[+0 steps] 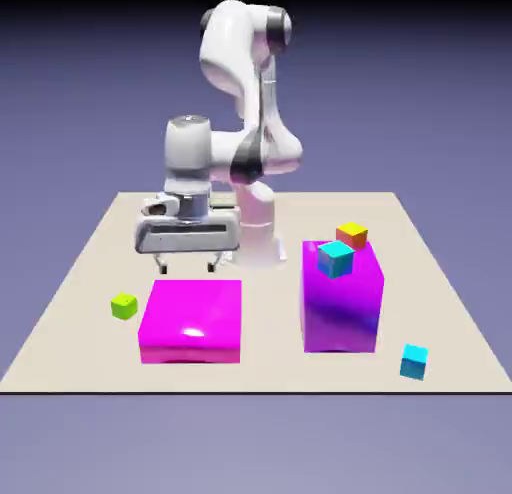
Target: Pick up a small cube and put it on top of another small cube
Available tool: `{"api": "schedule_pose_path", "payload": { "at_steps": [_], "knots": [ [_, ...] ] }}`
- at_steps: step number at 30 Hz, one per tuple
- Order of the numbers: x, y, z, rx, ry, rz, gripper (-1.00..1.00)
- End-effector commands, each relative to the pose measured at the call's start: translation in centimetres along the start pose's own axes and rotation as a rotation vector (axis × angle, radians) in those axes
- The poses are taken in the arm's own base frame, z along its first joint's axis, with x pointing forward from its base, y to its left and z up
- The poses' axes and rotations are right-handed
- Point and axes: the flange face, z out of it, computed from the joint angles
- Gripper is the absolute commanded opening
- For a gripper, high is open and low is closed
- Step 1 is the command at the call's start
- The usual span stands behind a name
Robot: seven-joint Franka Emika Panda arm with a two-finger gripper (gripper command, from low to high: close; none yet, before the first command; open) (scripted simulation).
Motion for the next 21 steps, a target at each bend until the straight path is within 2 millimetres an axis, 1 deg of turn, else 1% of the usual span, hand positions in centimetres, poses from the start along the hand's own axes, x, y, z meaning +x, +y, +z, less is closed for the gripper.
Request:
{"api": "schedule_pose_path", "payload": {
  "at_steps": [1,4,7,8,14,21],
  "knots": [
    [0.7,1.0,0.8,-0.03,-0.04,-0.013,0.0],
    [2.4,4.1,3.1,-0.116,-0.162,-0.046,0.0],
    [3.7,7.4,4.8,-0.2,-0.287,-0.076,0.0],
    [3.9,8.2,5.6,-0.212,-0.325,-0.05,0.0],
    [4.5,12.8,10.3,-0.276,-0.541,0.126,0.0],
    [4.3,17.3,15.0,-0.343,-0.766,0.318,0.0]
  ]
}}
